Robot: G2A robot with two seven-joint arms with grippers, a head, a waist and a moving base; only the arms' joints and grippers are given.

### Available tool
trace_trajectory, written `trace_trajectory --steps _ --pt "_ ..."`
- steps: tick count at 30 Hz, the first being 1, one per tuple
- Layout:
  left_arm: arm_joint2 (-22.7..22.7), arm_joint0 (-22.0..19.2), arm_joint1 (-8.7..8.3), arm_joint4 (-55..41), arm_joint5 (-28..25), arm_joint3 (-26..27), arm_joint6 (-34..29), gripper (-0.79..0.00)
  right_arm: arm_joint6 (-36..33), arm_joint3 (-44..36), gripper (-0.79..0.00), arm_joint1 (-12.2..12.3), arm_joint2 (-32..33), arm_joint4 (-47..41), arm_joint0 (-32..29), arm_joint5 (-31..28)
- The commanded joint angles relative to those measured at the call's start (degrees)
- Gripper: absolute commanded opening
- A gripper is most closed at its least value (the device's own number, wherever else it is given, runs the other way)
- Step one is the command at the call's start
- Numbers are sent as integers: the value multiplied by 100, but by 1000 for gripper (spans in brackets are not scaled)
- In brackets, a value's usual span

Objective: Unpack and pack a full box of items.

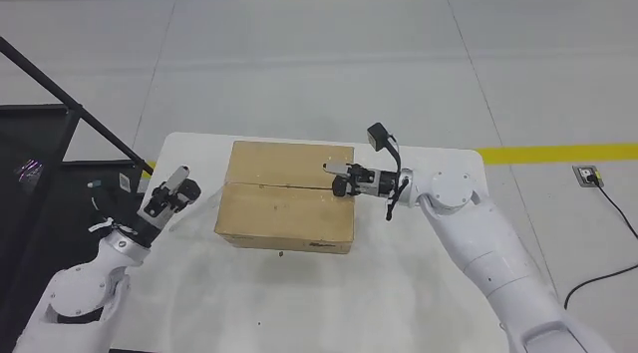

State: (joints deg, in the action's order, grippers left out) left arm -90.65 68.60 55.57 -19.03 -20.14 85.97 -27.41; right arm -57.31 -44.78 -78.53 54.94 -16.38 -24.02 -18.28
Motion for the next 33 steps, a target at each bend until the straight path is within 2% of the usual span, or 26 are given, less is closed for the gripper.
trace_trajectory --steps 1,4,7,17,20,25,33 --pt "-220 155 0 -299 119 -54 171 0 0 -5 0 0 -1 3 -1 6" --pt "-456 384 5 -860 383 -101 164 0 0 -5 0 0 -1 3 -1 6" --pt "-679 523 -20 -1015 504 -101 -63 0 0 -5 0 0 -1 3 -1 6" --pt "-672 546 -13 -992 531 -143 43 0 0 -5 0 0 -1 3 -1 6" --pt "-435 650 52 -1049 637 -310 388 0 0 -5 0 0 -1 3 -1 6" --pt "15 719 167 -1308 603 -739 479 0 0 -5 0 0 -1 3 -1 6" --pt "683 249 348 -1557 608 -1437 397 0 0 -5 0 0 -1 3 -1 6"
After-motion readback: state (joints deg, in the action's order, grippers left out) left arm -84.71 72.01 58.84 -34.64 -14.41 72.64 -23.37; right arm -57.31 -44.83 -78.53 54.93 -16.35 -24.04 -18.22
